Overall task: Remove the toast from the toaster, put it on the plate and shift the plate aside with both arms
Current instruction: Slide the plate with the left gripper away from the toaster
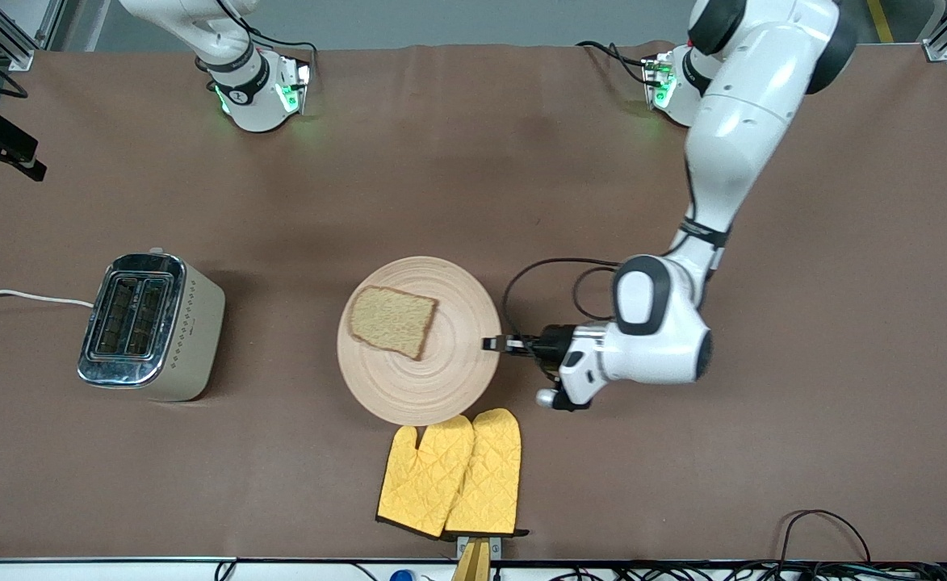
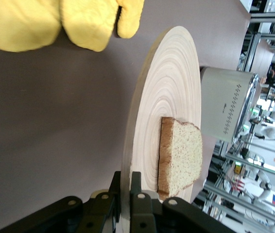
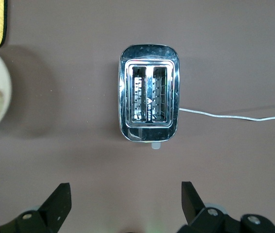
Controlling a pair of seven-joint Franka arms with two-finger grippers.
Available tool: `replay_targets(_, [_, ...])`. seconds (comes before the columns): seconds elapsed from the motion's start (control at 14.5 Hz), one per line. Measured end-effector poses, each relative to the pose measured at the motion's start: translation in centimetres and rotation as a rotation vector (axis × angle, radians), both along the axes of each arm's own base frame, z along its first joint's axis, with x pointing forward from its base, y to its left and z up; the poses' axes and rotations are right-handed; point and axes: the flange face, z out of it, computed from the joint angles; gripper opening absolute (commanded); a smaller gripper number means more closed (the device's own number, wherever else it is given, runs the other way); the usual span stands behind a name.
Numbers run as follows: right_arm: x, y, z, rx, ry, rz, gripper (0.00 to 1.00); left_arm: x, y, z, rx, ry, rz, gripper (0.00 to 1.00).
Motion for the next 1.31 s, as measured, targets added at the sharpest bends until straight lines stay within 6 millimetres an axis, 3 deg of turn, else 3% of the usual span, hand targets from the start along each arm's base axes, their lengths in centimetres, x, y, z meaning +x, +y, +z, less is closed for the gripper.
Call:
replay_targets(0.14, [0.0,0.0,0.0,0.0,0.0,0.0,1.0,1.6,6.2,0.5,-0.005,0.021,-0.015,0.0])
replay_targets(0.34, [0.0,0.0,0.0,0.0,0.0,0.0,1.0,3.7,17.7,-0.4,-0.004,0.008,-0.015,0.0])
replay_targets(0.48, [0.0,0.0,0.0,0.001,0.0,-0.001,1.0,4.2,23.8,-1.0,0.03,-0.009,-0.009,0.0])
replay_targets(0.83, [0.0,0.0,0.0,0.003,0.0,-0.001,1.0,4.2,34.2,-2.3,0.048,-0.162,-0.048,0.0])
replay_targets(1.03, [0.0,0.0,0.0,0.004,0.0,-0.001,1.0,2.8,40.5,-4.3,-0.007,-0.211,-0.072,0.0])
replay_targets(1.31, [0.0,0.0,0.0,0.004,0.0,-0.001,1.0,1.4,46.3,-7.1,-0.031,-0.218,-0.027,0.0])
